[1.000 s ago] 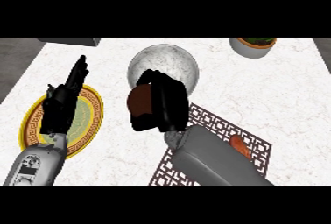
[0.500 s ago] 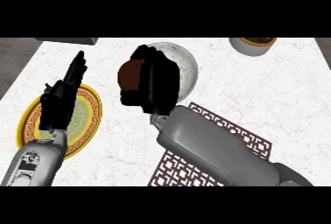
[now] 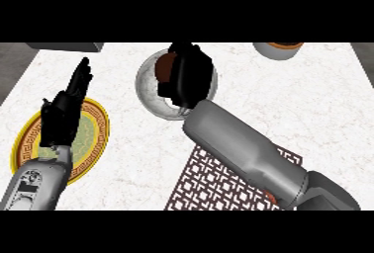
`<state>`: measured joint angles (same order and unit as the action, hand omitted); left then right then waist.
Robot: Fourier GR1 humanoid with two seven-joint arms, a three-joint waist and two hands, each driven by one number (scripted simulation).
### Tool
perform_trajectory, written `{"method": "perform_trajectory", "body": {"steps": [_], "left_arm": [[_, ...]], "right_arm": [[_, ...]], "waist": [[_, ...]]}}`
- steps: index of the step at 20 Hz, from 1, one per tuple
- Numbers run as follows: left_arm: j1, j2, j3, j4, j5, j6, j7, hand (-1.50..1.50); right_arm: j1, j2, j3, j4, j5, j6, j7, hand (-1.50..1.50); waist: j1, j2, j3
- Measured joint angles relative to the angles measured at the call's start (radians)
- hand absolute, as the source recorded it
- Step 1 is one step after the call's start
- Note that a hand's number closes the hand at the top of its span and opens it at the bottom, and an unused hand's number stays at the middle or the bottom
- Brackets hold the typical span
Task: Pick the cupcake from the placemat and place it in the bowl
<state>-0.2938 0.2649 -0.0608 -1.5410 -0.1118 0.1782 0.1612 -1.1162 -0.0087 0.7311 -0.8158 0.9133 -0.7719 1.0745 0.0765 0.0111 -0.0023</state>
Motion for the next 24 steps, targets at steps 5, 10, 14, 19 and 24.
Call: {"method": "perform_trajectory", "body": {"steps": [5,10,14,19,24], "left_arm": [[-0.009,-0.002,0.003,-0.009,-0.003,-0.001,0.019,0.00],[0.004,-0.002,0.009,-0.020,0.006,-0.011,0.007,0.00],[0.009,-0.011,-0.004,-0.039,-0.003,-0.009,0.011,0.00],[-0.009,-0.011,0.007,-0.022,0.002,-0.015,0.007,0.00],[-0.004,-0.012,0.009,-0.028,0.001,-0.017,0.004,0.00]], "right_arm": [[-0.034,0.001,-0.012,0.177,0.015,-0.028,-0.006,1.50],[-0.023,0.003,-0.072,0.300,-0.036,-0.096,-0.047,1.50],[0.013,0.005,-0.138,0.322,-0.142,-0.140,-0.113,-1.50],[0.041,0.008,-0.208,0.293,-0.281,-0.199,-0.283,-1.50],[0.079,0.007,-0.260,0.257,-0.393,-0.264,-0.476,-1.50]], "waist": [[-0.004,0.004,0.001],[0.002,0.011,0.002],[0.017,0.019,0.003],[0.018,0.026,0.005],[0.015,0.023,0.005]]}}
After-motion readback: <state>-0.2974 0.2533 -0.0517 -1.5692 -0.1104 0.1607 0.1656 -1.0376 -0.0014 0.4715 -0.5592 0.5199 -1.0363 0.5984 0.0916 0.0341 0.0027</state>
